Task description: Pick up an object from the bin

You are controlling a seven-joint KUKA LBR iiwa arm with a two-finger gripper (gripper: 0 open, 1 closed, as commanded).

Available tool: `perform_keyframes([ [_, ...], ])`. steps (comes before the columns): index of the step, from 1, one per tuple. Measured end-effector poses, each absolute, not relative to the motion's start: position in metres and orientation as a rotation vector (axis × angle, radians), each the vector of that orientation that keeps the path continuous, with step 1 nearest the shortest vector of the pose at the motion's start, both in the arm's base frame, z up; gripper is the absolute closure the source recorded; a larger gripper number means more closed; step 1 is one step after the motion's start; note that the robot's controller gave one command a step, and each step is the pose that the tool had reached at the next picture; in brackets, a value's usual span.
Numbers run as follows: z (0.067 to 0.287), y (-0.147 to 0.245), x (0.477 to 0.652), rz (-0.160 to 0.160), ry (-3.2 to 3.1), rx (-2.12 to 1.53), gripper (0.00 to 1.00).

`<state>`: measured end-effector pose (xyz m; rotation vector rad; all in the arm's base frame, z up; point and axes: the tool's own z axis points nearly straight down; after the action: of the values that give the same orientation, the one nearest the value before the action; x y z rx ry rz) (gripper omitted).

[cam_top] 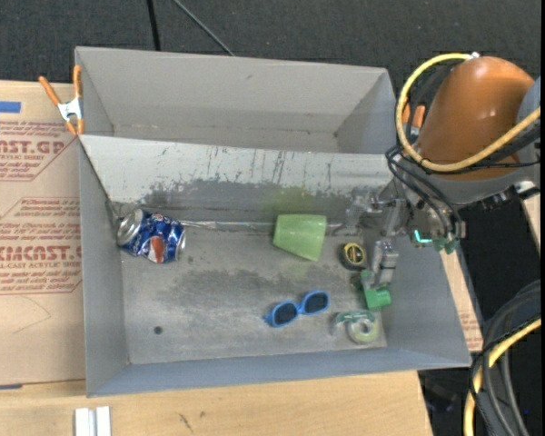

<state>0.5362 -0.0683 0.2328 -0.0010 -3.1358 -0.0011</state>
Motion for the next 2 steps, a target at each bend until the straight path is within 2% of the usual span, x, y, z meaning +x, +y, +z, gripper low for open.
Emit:
perform_keyframes([
  [1, 0.129, -0.102, 0.512, -0.001, -3.134, 0.025, 0.0],
  [2, 0.067, -0.054, 0.486, -0.004, -3.141, 0.065, 0.0],
])
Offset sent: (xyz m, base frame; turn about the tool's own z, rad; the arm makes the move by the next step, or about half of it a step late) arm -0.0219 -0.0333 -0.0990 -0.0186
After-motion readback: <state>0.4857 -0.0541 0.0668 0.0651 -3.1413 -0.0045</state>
